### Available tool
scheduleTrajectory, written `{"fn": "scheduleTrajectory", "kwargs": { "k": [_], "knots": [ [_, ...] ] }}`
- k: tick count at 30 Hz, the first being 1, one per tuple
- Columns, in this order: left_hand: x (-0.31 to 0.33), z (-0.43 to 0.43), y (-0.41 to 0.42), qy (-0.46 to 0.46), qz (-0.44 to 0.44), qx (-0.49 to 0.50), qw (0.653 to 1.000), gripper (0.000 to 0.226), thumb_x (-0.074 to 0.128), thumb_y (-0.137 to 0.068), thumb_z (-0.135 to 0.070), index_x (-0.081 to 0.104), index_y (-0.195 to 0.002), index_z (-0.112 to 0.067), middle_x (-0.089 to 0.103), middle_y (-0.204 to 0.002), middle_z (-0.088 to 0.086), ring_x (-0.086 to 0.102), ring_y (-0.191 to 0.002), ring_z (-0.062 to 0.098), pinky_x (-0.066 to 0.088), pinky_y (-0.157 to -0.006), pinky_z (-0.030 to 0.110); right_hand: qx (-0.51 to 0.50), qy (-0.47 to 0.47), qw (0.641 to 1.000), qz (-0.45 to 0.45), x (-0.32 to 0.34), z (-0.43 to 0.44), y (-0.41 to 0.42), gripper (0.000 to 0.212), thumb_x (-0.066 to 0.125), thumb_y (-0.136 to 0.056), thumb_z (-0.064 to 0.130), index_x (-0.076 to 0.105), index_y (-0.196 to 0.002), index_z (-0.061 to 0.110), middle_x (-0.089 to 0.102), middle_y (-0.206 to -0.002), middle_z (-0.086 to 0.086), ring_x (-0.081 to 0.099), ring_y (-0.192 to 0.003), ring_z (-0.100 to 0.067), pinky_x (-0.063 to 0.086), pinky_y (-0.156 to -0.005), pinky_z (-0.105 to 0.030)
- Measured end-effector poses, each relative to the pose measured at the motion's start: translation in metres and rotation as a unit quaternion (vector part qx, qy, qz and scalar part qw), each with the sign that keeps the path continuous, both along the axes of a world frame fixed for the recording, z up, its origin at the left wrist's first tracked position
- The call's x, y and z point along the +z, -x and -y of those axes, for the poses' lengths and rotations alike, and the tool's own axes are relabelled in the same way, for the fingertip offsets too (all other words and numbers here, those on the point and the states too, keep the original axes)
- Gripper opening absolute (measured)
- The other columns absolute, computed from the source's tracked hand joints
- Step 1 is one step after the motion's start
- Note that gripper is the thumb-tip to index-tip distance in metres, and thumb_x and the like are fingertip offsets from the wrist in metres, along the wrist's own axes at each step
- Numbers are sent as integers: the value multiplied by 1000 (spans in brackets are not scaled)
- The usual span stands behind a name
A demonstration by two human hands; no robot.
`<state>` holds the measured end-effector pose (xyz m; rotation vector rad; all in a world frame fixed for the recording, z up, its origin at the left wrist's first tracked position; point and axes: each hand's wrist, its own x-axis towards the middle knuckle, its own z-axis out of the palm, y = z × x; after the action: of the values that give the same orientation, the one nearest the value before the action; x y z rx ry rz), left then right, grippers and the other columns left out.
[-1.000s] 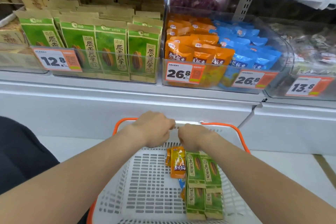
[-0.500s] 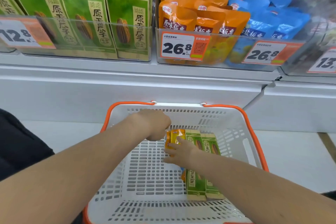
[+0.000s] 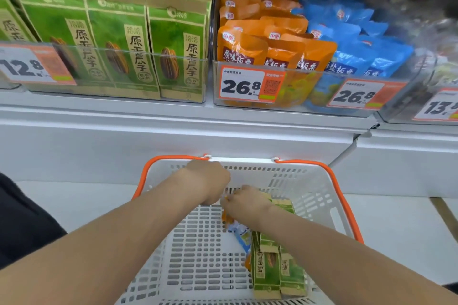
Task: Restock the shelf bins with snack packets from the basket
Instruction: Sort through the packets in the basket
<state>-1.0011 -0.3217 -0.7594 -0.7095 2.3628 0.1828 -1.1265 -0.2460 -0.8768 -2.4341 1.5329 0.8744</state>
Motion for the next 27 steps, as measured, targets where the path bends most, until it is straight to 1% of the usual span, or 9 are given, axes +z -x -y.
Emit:
{"fn": "scheduleTrajectory", "kwargs": {
  "k": [2,4,7,11,16,18,22,25,27],
  "knots": [
    [15,-4,0,23,10,14,1000,37,47,-99,4,57,-132,-11,57,-129,12,39,-71,21,43,-73,36,-67,40,995,65,22,5,1,43,59,-98,9,44,-139,6,66,-114,-11,67,-96,-34,46,-76,-39],
    [25,-7,-2,36,-6,37,999,41,50,-97,4,57,-134,-13,57,-126,10,44,-69,20,43,-71,35,-101,102,982,119,40,3,4,54,64,-90,7,40,-138,8,64,-105,-8,67,-87,-34,43,-68,-38],
    [35,-8,-5,54,-73,90,992,42,56,-95,-1,57,-134,-16,60,-123,8,64,-100,30,43,-72,35,-176,171,937,247,66,0,4,54,60,-85,18,43,-136,14,66,-102,-8,65,-86,-36,39,-64,-38],
    [54,-11,1,70,-221,214,949,30,54,-97,-29,54,-125,-20,63,-126,10,63,-115,36,46,-81,40,-307,321,818,366,96,-4,0,28,52,-91,16,45,-117,27,69,-103,-6,66,-90,-40,48,-66,-44],
    [89,-14,9,76,-454,369,807,42,44,-91,-65,56,-105,-28,69,-101,1,65,-98,34,52,-78,41,-397,480,620,478,151,-1,-3,11,41,-107,19,45,-116,24,67,-99,-4,63,-90,-34,49,-71,-47],
    [101,-18,10,58,-519,379,764,54,32,-95,-74,57,-95,-27,68,-92,0,63,-91,32,49,-75,41,-369,531,573,504,183,5,-3,13,42,-108,18,47,-119,22,67,-102,-2,63,-91,-28,50,-73,-45],
    [118,-30,14,40,-631,307,711,57,20,-105,-68,58,-99,-27,66,-90,-5,63,-86,20,48,-74,39,-273,596,580,483,243,8,1,11,45,-109,22,49,-120,24,67,-106,6,65,-90,-16,55,-71,-41],
    [124,-26,20,84,-681,264,678,33,33,-110,-46,56,-103,-22,58,-101,-2,54,-95,20,47,-82,45,-216,649,579,443,281,10,16,10,47,-108,19,53,-116,19,67,-100,5,64,-82,-18,53,-67,-43],
    [130,-22,24,131,-683,231,681,15,48,-104,-23,57,-115,-20,53,-114,1,46,-105,22,43,-92,44,-194,671,578,421,304,14,30,10,47,-108,16,54,-114,15,67,-98,3,62,-79,-23,49,-63,-44]
  ]
}}
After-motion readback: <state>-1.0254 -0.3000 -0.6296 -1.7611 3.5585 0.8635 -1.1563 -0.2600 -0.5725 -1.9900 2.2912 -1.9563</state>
